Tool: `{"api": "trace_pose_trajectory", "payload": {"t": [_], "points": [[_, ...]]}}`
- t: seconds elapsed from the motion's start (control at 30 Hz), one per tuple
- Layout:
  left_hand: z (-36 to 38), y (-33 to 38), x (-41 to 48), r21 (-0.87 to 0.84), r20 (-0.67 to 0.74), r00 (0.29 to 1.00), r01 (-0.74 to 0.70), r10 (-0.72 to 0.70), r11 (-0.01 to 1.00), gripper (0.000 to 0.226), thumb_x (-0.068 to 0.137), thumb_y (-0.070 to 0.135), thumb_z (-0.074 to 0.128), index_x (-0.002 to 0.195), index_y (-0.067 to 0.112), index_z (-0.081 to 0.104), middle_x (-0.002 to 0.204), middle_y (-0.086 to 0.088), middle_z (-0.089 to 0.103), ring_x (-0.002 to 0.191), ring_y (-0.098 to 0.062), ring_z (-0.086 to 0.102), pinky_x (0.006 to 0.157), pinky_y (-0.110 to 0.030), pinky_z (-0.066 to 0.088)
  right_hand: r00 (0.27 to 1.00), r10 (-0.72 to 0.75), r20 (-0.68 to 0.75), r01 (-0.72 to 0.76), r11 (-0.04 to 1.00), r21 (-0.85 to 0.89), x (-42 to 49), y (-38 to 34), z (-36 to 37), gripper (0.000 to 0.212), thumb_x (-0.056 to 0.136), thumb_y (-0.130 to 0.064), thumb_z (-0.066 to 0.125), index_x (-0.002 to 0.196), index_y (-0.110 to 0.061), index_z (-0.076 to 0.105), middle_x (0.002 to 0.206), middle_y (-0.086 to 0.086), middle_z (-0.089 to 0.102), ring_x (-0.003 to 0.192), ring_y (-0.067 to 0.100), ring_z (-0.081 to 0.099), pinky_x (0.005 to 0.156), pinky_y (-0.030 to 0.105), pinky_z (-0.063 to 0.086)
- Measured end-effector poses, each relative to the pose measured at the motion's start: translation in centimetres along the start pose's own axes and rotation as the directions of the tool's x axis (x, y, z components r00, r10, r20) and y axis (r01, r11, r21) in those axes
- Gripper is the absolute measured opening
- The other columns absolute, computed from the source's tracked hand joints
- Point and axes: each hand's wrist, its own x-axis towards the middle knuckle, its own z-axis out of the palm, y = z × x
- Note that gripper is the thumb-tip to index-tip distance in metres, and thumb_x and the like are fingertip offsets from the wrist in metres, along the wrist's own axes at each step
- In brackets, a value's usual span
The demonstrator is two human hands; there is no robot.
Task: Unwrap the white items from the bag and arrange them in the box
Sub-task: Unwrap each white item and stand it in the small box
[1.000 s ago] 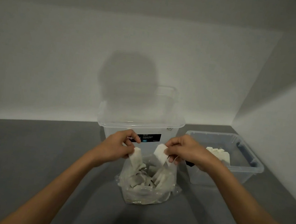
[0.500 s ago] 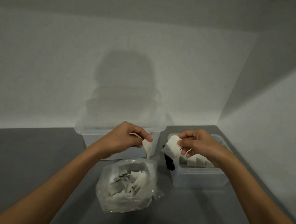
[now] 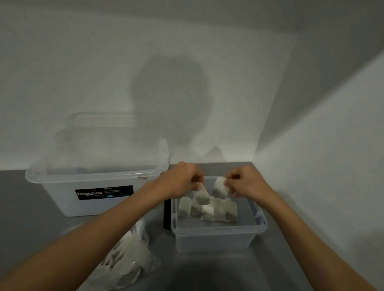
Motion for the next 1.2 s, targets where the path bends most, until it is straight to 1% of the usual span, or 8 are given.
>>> {"api": "trace_pose_trajectory", "payload": {"t": [0.07, 0.2, 0.3, 0.5, 0.6, 0.7, 0.93, 1.2], "points": [[2.0, 0.0, 1.8, 0.13, 0.067, 0.997, 0.038, -0.047, 0.991, 0.012, 0.088, 0.015, 0.063, 0.098, 0.015, 0.067, 0.103, -0.007, 0.066, 0.089, -0.02, 0.063, 0.082, -0.036, 0.053, 0.999, -0.026, 0.028, 0.028, 0.996, -0.082, 1.4, 1.1, 0.9, 0.016, 0.086, -0.002, 0.058, 0.09, -0.005, 0.073, 0.081, 0.014, 0.072, 0.073, 0.025, 0.07, 0.065, 0.032, 0.059], [4.8, 0.3, 4.1, 0.34, 0.153, 0.975, 0.1, -0.16, 0.935, 0.016, 0.088, 0.007, 0.056, 0.102, 0.012, 0.062, 0.11, -0.01, 0.061, 0.094, -0.025, 0.062, 0.08, -0.035, 0.051, 0.986, -0.078, 0.149, 0.106, 0.976, -0.189, 3.3, 2.4, 3.1, 0.026, 0.087, 0.002, 0.052, 0.103, -0.005, 0.071, 0.092, 0.006, 0.07, 0.074, 0.013, 0.057, 0.066, 0.02, 0.047], [6.3, 0.6, 5.1, 0.461, 0.198, 0.948, 0.133, -0.248, 0.877, 0.022, 0.091, 0.001, 0.051, 0.11, 0.004, 0.061, 0.118, -0.014, 0.059, 0.104, -0.027, 0.061, 0.085, -0.032, 0.047, 0.971, -0.081, 0.223, 0.127, 0.971, -0.202, 4.6, 3.0, 5.1, 0.025, 0.088, 0.006, 0.051, 0.104, -0.001, 0.068, 0.093, 0.011, 0.066, 0.077, 0.015, 0.054, 0.071, 0.024, 0.042], [8.0, 0.2, 6.8, 0.559, 0.258, 0.882, 0.197, -0.394, 0.806, 0.041, 0.09, 0.0, 0.056, 0.13, 0.004, 0.05, 0.139, -0.016, 0.047, 0.127, -0.029, 0.048, 0.106, -0.034, 0.035, 0.942, -0.054, 0.332, 0.146, 0.955, -0.257, 7.4, 4.1, 8.8, 0.02, 0.086, 0.005, 0.056, 0.102, 0.002, 0.066, 0.103, 0.018, 0.067, 0.094, 0.03, 0.066, 0.084, 0.039, 0.055], [8.6, -0.7, 7.1, 0.558, 0.232, 0.891, 0.208, -0.391, 0.804, 0.037, 0.093, 0.002, 0.052, 0.13, 0.004, 0.051, 0.139, -0.017, 0.047, 0.126, -0.029, 0.049, 0.106, -0.036, 0.035, 0.947, -0.051, 0.317, 0.137, 0.958, -0.253, 8.1, 4.3, 9.7, 0.016, 0.088, 0.002, 0.056, 0.102, 0.001, 0.065, 0.107, 0.017, 0.066, 0.098, 0.03, 0.064, 0.087, 0.038, 0.053], [9.0, -1.2, 6.9, 0.536, 0.196, 0.906, 0.22, -0.374, 0.815, 0.032, 0.096, 0.003, 0.045, 0.128, 0.004, 0.051, 0.134, -0.016, 0.05, 0.121, -0.029, 0.053, 0.103, -0.036, 0.04, 0.961, -0.062, 0.269, 0.127, 0.965, -0.23, 8.4, 4.7, 10.5, 0.016, 0.091, 0.001, 0.048, 0.085, 0.0, 0.062, 0.091, 0.017, 0.064, 0.088, 0.029, 0.062, 0.086, 0.04, 0.053], [9.3, -1.6, 6.4, 0.55, 0.162, 0.93, 0.192, -0.329, 0.813, 0.033, 0.094, 0.0, 0.048, 0.127, 0.004, 0.05, 0.134, -0.017, 0.05, 0.121, -0.031, 0.054, 0.103, -0.038, 0.043, 0.983, -0.092, 0.156, 0.126, 0.965, -0.228, 8.1, 5.2, 11.5, 0.02, 0.093, 0.0, 0.044, 0.098, 0.002, 0.063, 0.102, 0.019, 0.066, 0.093, 0.029, 0.064, 0.069, 0.031, 0.042], [9.1, -1.5, 5.9, 0.581, 0.148, 0.948, 0.146, -0.281, 0.8, 0.036, 0.092, -0.001, 0.051, 0.128, 0.004, 0.048, 0.132, -0.017, 0.05, 0.121, -0.03, 0.053, 0.101, -0.037, 0.043, 0.986, -0.087, 0.14, 0.123, 0.954, -0.273, 7.8, 5.0, 11.5, 0.018, 0.093, 0.0, 0.046, 0.101, 0.001, 0.063, 0.104, 0.019, 0.065, 0.097, 0.03, 0.064, 0.072, 0.031, 0.044]]}}
